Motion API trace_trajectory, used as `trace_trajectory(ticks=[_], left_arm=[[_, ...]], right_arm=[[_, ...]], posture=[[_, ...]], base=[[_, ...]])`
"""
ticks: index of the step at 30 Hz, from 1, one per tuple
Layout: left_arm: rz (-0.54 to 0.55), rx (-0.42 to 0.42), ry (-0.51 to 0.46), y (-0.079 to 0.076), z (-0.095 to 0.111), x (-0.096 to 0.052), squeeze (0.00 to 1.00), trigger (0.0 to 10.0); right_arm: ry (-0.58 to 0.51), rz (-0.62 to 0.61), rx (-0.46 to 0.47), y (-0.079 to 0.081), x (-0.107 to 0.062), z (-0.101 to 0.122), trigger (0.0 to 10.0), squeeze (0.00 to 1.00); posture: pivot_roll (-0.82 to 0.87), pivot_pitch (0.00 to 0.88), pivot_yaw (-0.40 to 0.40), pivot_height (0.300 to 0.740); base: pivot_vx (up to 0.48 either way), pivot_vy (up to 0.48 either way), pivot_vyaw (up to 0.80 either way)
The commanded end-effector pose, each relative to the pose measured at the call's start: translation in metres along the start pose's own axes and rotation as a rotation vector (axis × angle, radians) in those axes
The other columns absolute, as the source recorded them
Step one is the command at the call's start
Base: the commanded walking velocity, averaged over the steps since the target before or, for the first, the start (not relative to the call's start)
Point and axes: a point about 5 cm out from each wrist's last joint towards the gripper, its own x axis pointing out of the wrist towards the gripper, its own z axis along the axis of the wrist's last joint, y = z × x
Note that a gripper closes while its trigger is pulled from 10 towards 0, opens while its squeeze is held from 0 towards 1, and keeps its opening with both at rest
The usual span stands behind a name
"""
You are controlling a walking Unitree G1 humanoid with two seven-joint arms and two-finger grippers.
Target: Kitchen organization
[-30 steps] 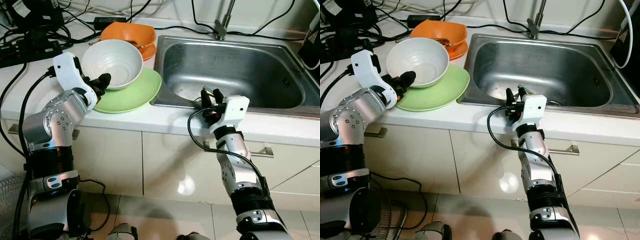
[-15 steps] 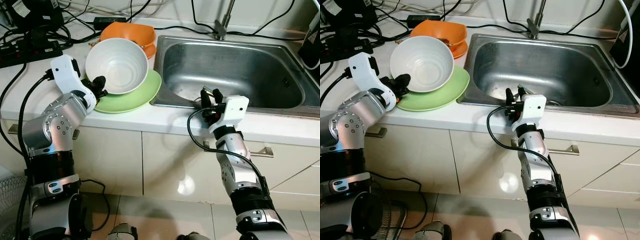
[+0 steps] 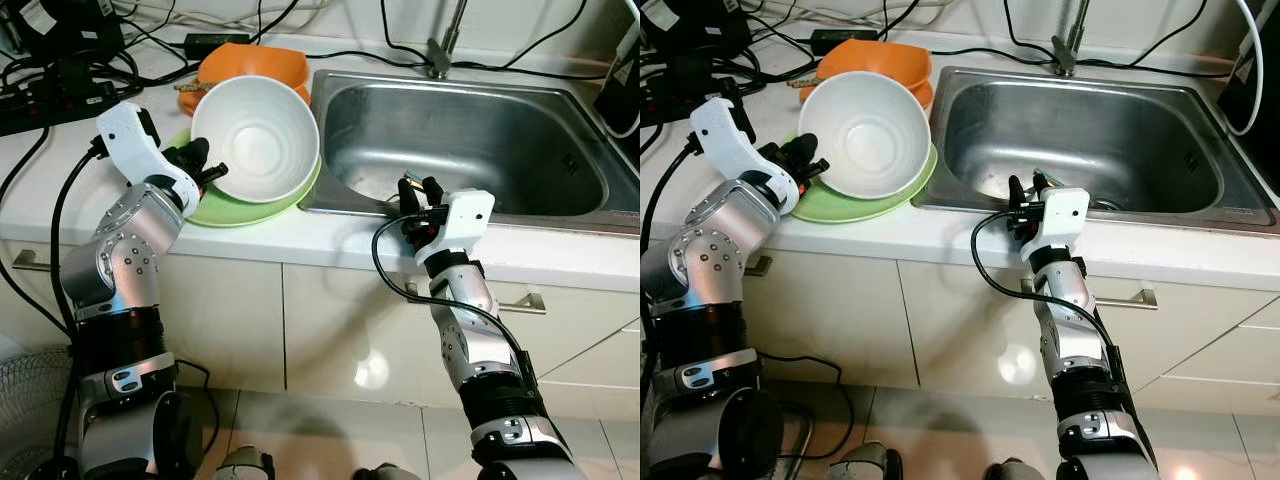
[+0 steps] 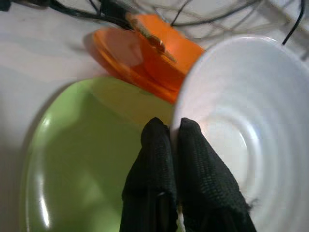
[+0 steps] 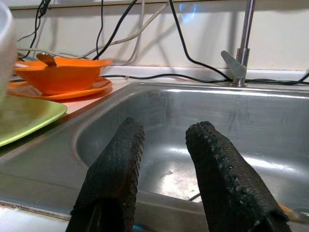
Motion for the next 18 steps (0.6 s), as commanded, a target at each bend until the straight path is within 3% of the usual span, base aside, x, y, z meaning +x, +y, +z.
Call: trace_trajectory(ticks=[1,7,12,13,18], left_arm=[[-0.013,-0.014,-0.072,-0.003,0.011,-0.002,0.00,0.0],[-0.019,-0.064,-0.160,-0.005,0.021,-0.003,0.00,0.0],[-0.063,-0.044,-0.187,-0.012,0.022,-0.005,0.00,0.0],[-0.072,-0.040,-0.189,-0.015,0.021,-0.006,0.00,10.0],[-0.074,-0.016,-0.200,-0.017,0.019,-0.006,0.00,10.0]], right_arm=[[0.032,-0.006,0.006,0.000,0.000,-0.005,10.0,0.00],[0.029,-0.016,0.008,-0.002,0.001,-0.003,10.0,0.00],[0.007,-0.009,0.015,-0.001,0.006,0.005,10.0,0.00],[-0.003,-0.005,0.015,0.000,0.008,0.009,10.0,0.00],[-0.030,0.014,0.006,0.003,0.018,0.020,10.0,0.00]], posture=[[0.08,0.073,-0.012,0.718],[0.07,0.073,-0.011,0.718],[0.07,0.075,-0.012,0.718],[0.07,0.074,-0.012,0.718],[0.07,0.072,-0.013,0.718]], base=[[0.000,0.000,0.00],[0.000,0.000,0.00],[0.000,0.000,0.00],[0.000,0.000,0.00],[0.000,0.000,0.00]])
